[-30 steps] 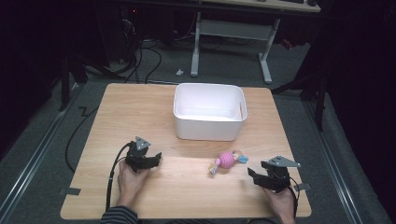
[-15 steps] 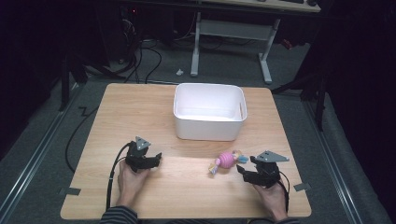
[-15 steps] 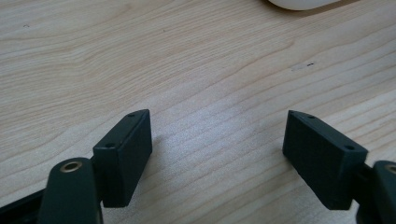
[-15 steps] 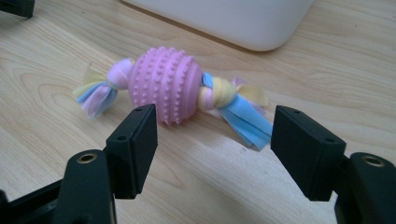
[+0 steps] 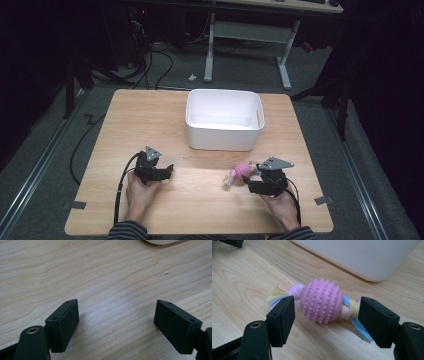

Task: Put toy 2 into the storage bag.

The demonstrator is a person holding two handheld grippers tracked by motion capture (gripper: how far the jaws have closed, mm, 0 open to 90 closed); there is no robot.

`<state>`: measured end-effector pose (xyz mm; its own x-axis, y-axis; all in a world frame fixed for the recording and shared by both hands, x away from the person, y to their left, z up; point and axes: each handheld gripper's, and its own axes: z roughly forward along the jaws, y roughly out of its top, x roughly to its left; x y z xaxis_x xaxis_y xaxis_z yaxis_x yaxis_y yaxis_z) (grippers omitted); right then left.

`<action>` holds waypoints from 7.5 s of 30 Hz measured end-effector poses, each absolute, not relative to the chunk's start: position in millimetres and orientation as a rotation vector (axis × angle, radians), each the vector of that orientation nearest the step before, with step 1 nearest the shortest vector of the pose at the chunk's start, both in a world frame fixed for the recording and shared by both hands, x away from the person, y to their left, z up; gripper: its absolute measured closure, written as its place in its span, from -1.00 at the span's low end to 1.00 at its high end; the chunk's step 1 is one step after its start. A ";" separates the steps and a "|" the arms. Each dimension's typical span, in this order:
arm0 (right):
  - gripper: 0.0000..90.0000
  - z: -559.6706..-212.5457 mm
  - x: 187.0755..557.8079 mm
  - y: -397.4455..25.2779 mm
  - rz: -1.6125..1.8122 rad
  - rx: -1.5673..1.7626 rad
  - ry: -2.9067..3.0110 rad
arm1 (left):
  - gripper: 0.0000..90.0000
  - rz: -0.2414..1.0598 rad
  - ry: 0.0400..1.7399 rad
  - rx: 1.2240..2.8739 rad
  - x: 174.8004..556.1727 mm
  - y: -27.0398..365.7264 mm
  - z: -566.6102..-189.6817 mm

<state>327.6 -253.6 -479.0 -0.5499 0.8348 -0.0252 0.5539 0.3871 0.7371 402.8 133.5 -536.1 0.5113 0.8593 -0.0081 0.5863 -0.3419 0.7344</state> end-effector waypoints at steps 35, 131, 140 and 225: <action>-0.34 -501.4 353.9 -230.8 0.838 1.126 2.303 | -0.63 0.500 1.180 2.064 403.3 133.2 -536.4; -0.23 -331.9 382.9 -284.4 1.167 1.060 2.182 | -0.52 0.493 1.166 2.060 402.6 133.8 -536.0; -0.23 -320.6 400.2 -271.0 1.131 1.033 2.203 | -0.52 0.493 1.166 2.061 402.6 133.9 -536.0; -0.20 -336.1 421.5 -257.7 1.097 1.084 2.185 | -0.50 0.496 1.169 2.056 402.6 134.2 -536.0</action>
<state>421.5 -257.7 -336.1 -0.5818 0.8116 -0.0531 0.4421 0.3704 0.8169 402.6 134.2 -536.0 0.5168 0.8559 -0.0151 0.5837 -0.3395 0.7376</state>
